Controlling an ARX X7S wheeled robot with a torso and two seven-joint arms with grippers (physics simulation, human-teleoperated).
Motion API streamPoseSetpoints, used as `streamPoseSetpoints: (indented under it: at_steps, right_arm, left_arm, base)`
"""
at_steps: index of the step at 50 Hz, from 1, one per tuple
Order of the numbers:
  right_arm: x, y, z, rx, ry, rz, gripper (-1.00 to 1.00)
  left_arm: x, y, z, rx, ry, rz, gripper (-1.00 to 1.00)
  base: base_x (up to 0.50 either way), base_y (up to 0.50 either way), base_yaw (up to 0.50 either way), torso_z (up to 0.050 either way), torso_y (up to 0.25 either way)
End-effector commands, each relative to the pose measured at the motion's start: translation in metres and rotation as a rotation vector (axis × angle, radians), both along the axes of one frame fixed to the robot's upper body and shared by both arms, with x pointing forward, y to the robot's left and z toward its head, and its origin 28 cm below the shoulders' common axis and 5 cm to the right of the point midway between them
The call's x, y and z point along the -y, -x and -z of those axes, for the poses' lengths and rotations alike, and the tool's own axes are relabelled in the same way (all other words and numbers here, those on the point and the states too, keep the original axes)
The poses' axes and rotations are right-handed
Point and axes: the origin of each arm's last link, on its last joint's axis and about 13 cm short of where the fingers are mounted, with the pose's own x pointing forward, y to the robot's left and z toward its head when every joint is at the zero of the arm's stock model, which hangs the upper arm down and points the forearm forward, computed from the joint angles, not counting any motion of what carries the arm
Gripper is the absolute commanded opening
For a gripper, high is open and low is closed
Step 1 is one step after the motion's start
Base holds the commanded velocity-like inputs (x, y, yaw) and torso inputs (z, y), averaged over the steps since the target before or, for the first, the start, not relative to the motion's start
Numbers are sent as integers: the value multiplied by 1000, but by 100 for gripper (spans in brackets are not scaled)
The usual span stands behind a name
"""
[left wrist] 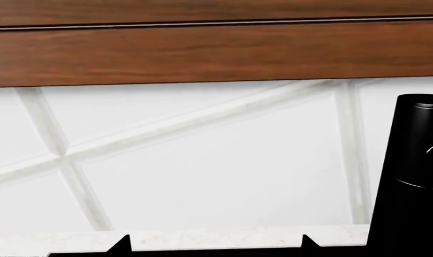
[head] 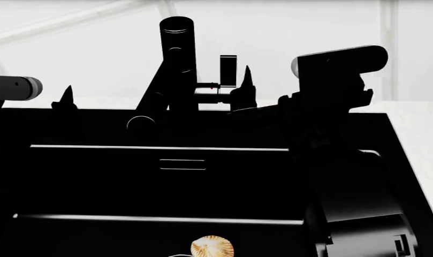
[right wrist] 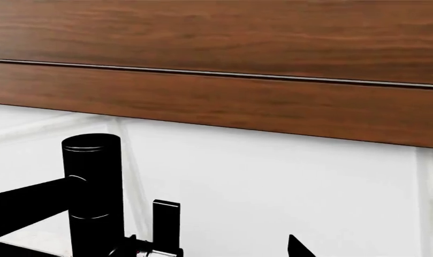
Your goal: Turn on the sink faucet.
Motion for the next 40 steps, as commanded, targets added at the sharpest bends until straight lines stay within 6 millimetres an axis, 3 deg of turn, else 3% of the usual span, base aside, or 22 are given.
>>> streamPoseSetpoints:
  at_steps: [1,14,28,40]
  right_arm:
    - [-19,-22,12,-27,7,-71,100]
    - [-24,-36,12,-47,23,-86,100]
    - [-32,-42,-15,-2,54,-114,100]
    - [-35,-70,-19,-59,58,-96,100]
  left_arm:
    - [-5,1,3,26,35,-9,100]
    - [-6,1,-3,69,19,17,100]
    - [-6,2,0,64,13,13,100]
    - [-6,4,3,61,-4,13,100]
  base:
    - [0,0,0,0,0]
    - [0,0,0,3,-64]
    - [0,0,0,5,-94]
    - [0,0,0,0,0]
